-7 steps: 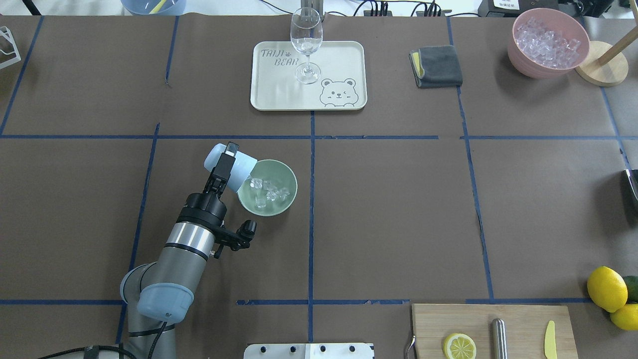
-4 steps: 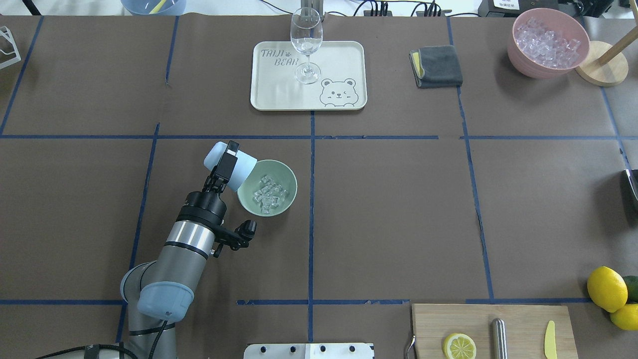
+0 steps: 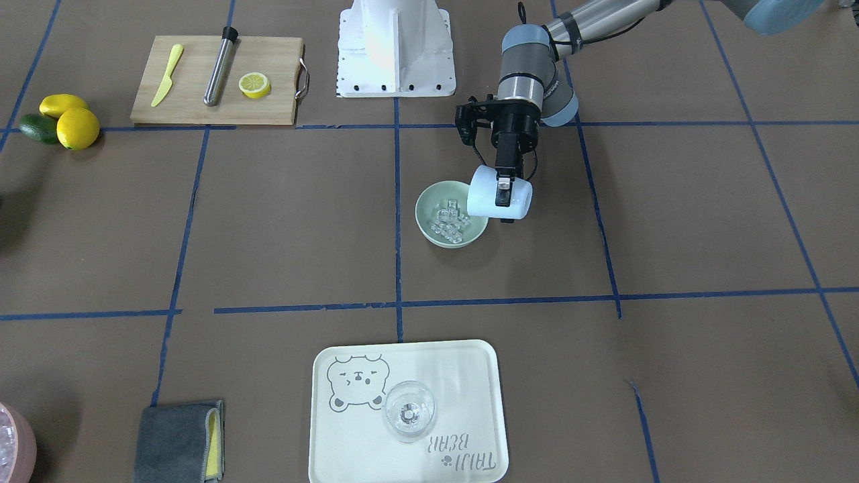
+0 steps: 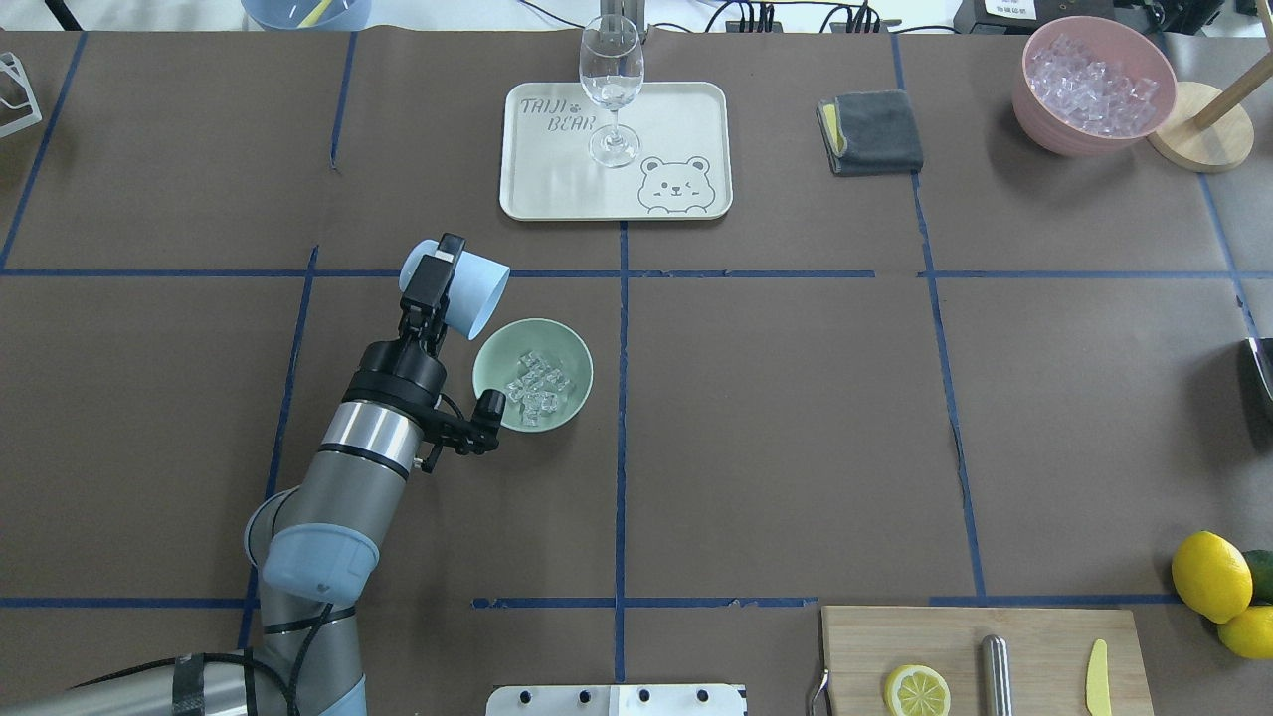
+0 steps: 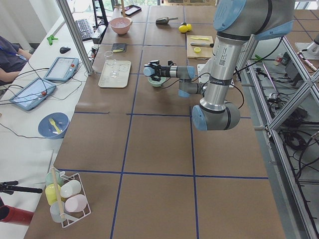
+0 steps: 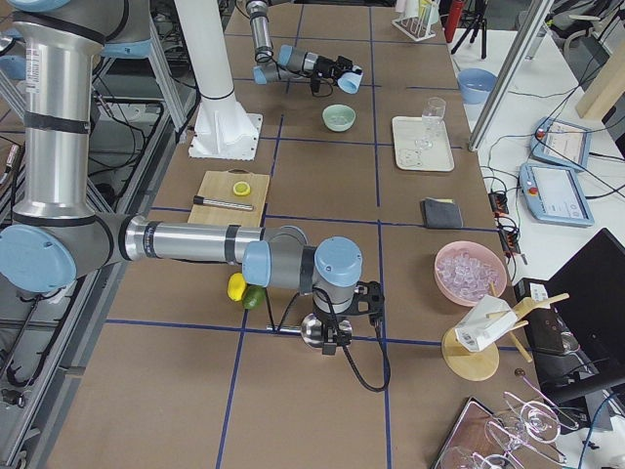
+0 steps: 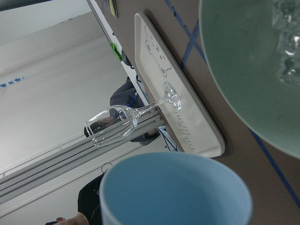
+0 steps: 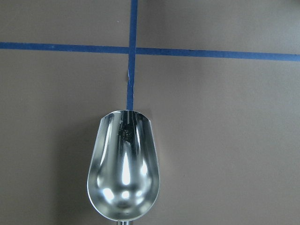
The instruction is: Pour ice into bowl
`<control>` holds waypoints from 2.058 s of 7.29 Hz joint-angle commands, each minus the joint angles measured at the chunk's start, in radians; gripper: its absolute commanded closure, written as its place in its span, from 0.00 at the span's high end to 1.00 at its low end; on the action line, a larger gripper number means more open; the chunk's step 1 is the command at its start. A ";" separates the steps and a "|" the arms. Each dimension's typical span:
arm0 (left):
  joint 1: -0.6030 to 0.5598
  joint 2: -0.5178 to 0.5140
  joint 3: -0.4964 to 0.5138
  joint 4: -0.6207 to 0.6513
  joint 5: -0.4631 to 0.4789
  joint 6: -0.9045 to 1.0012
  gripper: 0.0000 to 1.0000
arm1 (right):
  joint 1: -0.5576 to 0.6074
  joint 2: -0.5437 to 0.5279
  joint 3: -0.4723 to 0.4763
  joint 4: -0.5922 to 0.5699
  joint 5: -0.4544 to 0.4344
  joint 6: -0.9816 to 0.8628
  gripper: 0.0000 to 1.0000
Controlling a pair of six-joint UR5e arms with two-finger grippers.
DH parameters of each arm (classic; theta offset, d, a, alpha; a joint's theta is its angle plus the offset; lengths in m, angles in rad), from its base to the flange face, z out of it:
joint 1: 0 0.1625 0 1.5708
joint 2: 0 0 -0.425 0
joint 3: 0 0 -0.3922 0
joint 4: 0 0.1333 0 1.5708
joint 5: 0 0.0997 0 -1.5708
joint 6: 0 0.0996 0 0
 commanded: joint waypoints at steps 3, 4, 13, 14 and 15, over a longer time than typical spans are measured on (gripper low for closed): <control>-0.199 0.095 -0.041 -0.033 -0.363 -0.368 0.00 | 0.001 0.000 -0.003 0.002 -0.002 -0.008 1.00; -0.273 0.141 -0.050 -0.033 -0.471 -0.481 0.00 | -0.001 0.000 -0.001 0.002 -0.003 -0.009 1.00; -0.418 0.547 0.000 -0.333 -0.628 -1.890 0.00 | 0.001 0.004 0.007 0.003 -0.002 -0.009 1.00; -0.402 0.564 0.054 -0.387 -0.564 -1.927 0.00 | 0.001 0.004 0.008 0.003 -0.002 -0.011 1.00; -0.344 0.569 0.054 -0.383 -0.450 -1.933 0.00 | 0.004 0.004 0.013 0.003 0.000 -0.011 1.00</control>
